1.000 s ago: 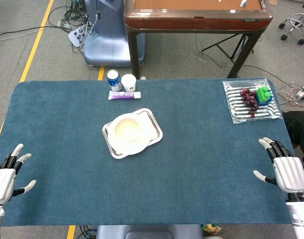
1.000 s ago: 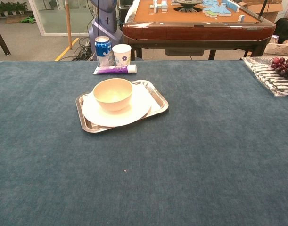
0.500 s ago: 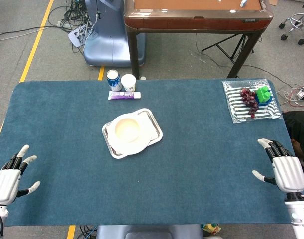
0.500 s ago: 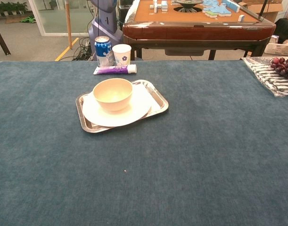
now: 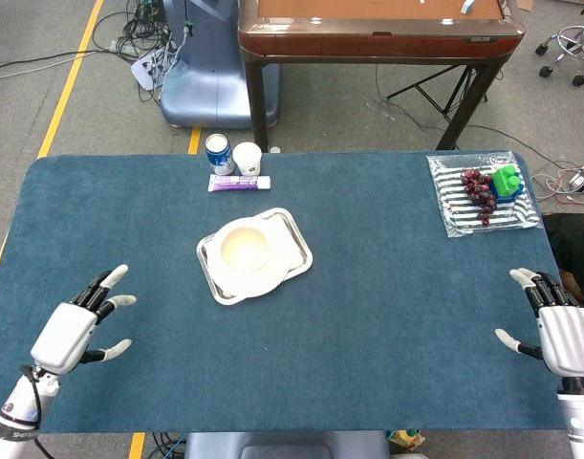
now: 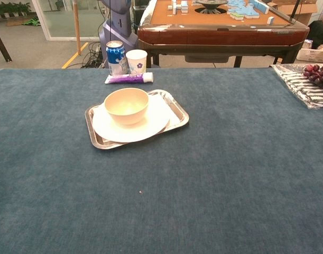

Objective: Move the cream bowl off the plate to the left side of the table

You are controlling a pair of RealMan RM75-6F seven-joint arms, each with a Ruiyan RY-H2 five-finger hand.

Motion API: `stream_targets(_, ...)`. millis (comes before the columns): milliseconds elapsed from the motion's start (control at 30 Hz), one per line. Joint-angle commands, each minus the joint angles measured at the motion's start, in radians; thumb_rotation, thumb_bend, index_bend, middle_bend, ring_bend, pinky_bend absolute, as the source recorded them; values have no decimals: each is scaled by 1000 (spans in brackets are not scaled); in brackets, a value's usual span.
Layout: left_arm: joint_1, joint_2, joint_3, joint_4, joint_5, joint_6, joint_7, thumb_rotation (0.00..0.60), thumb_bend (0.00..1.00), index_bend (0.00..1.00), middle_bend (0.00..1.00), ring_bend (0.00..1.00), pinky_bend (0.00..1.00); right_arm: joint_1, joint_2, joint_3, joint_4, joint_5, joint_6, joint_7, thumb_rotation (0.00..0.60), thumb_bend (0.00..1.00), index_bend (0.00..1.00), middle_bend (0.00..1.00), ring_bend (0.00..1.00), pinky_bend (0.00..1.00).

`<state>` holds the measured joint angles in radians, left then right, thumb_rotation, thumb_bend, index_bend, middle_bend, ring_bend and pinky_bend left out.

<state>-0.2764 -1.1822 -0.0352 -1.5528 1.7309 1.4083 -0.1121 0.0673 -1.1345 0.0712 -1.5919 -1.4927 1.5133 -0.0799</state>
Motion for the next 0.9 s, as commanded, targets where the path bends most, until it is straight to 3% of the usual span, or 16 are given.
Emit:
stream_targets(33, -68, -14, -27, -9, 15, -56, -45, 600, 158, 354, 20, 8, 274, -2, 1, -1, -1, -2, 2, 3, 600, 0, 190, 211, 151, 336)
stream_targets(167, -140, -27, -44, -10, 11, -123, -106, 600, 158, 374, 2, 0, 275, -5, 5, 1, -2, 0, 6, 10, 600, 0, 201, 211, 151, 336)
stream_targets(500, -271, -131, -88, 31, -39, -262, 12, 600, 152, 396, 0, 0, 253, -7, 16, -1, -6, -4, 2, 29, 600, 0, 205, 211, 151, 336)
stream_targets(900, -398, -286, -136, 177, -131, -365, 88, 600, 152, 450, 0, 0, 252, -15, 33, 5, -11, -4, 13, 73, 600, 0, 205, 213, 151, 336)
